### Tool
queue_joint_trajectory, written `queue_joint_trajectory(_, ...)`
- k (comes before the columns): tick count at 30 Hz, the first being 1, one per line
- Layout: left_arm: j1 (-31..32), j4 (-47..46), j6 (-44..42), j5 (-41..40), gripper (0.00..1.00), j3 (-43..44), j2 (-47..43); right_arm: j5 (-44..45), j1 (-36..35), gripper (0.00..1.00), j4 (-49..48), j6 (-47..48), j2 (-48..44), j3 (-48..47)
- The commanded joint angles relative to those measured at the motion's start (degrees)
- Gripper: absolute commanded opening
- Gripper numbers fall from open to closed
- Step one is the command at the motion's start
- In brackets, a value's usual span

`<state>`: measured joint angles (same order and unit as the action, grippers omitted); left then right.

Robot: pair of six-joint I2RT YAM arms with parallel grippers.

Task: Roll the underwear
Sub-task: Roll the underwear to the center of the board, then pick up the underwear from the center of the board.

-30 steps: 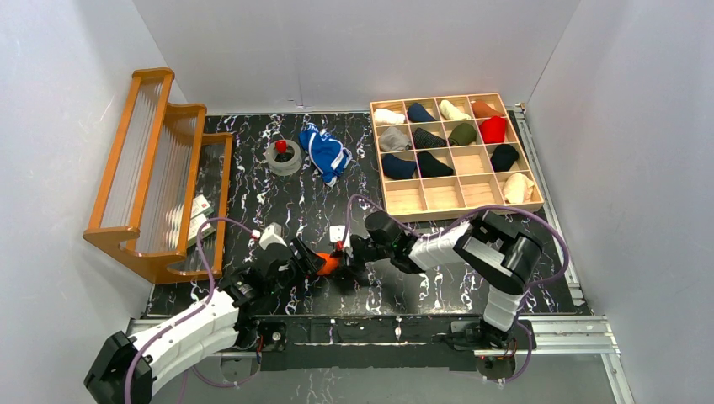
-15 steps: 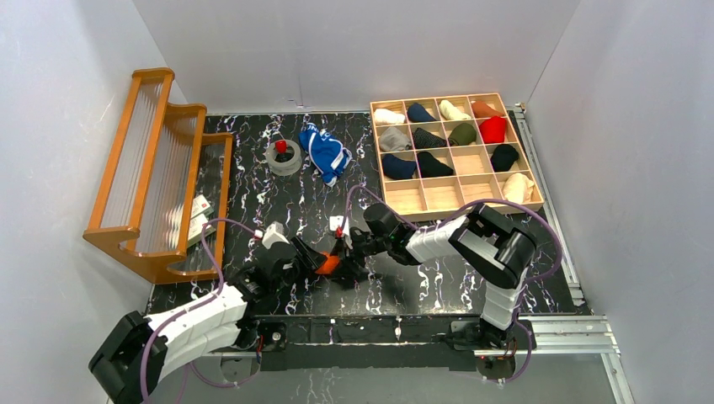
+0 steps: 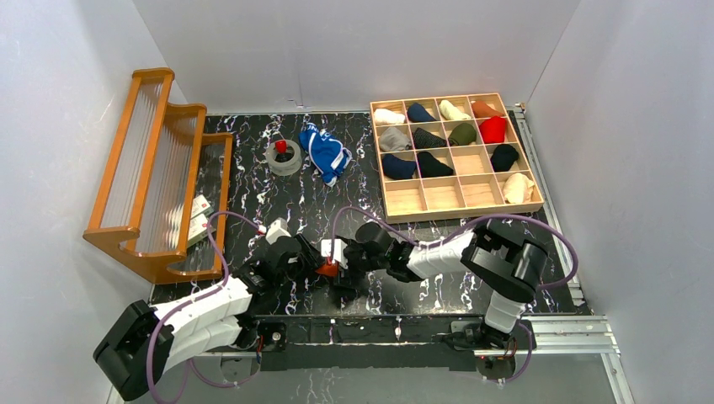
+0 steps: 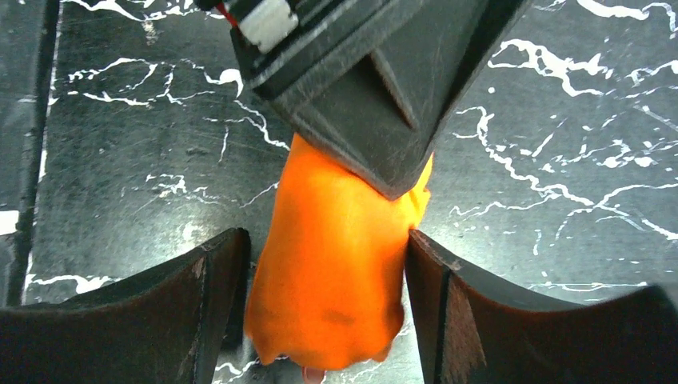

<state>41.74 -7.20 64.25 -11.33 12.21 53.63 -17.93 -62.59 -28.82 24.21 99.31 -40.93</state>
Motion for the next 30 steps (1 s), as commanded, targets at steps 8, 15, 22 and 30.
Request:
queue_joint_trajectory(8,0.06,6.87,-2.64,-0.71,0.42,-0.47,0.26,8.1,-1.92,0.69,-1.98,4.42,4.94,-3.73)
queue_joint_trajectory(15,0.04,11.76,-2.45,-1.61,0.44,0.2,-3.99,8.53,-1.91,0.5,1.57,4.28,6.56,-1.08)
queue_joint_trajectory(22,0.02,17.01,-3.01,-2.99,0.61,2.69,-8.14,15.61,-1.8,0.08,-0.49,1.31,6.32,2.93)
queue_joint_trajectory(30,-0.06,27.35,-1.85,-10.0,0.83,6.68,-16.36,11.34,2.15,0.01,0.52,-0.25,-2.46,1.19)
